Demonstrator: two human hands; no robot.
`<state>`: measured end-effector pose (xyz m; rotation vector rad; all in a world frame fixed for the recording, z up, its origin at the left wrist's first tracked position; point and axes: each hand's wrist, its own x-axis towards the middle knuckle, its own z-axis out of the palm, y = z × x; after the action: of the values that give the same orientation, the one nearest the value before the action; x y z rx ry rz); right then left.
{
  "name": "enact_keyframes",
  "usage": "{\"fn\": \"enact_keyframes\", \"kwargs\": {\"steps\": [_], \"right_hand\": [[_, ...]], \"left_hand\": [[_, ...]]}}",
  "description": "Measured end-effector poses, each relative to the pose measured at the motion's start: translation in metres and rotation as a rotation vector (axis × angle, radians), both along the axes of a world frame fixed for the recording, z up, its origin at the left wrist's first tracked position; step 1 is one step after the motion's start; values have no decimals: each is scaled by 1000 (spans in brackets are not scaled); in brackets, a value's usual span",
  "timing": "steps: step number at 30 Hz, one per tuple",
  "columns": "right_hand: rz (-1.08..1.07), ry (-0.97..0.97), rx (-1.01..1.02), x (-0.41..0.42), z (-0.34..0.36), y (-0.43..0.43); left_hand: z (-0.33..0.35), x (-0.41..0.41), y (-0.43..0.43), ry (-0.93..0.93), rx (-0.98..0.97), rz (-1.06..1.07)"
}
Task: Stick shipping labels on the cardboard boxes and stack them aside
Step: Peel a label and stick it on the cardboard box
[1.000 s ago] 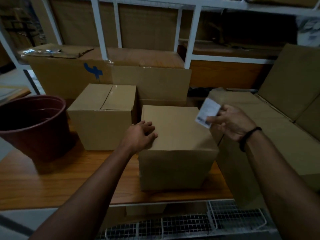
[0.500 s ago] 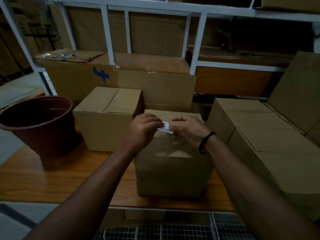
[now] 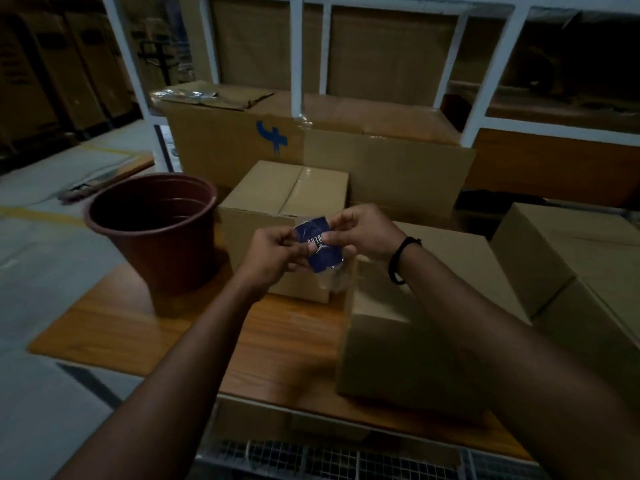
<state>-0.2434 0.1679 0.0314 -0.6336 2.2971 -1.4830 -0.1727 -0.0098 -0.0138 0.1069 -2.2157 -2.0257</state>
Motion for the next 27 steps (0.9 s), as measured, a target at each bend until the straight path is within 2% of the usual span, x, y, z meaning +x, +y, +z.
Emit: {"fn": "enact_keyframes", "kwargs": {"steps": [3, 4, 8, 11, 13, 15, 18, 22, 25, 27], "right_hand": [[-50, -65, -21, -11, 0, -67], [-69, -101, -50, -16, 0, -91], [-165, -223, -163, -42, -3, -188], [-204, -241, -120, -58, -7, -259], [-209, -267, -37, -68, -15, -302], [-257, -268, 62, -77, -26, -339], [-206, -268, 176, -80, -31, -367], [-202, -334, 31, -80, -31, -374], [-242, -465, -81, -73, -31, -366], [-243, -466, -95, -67, -22, -348]], "left_hand": [[1, -2, -66, 3, -54, 29], [-1, -4, -94, 28, -142, 93], [-17, -2, -220, 84, -788, 437], [-38, 5, -275, -39, -969, 455], [-53, 8, -289, -1, -1075, 396], [-62, 8, -294, 49, -1088, 385], [-69, 6, -297, 72, -1053, 408], [-76, 3, -298, 82, -1065, 383], [-78, 2, -297, 93, -1115, 388], [-74, 2, -287, 147, -1130, 430]]}}
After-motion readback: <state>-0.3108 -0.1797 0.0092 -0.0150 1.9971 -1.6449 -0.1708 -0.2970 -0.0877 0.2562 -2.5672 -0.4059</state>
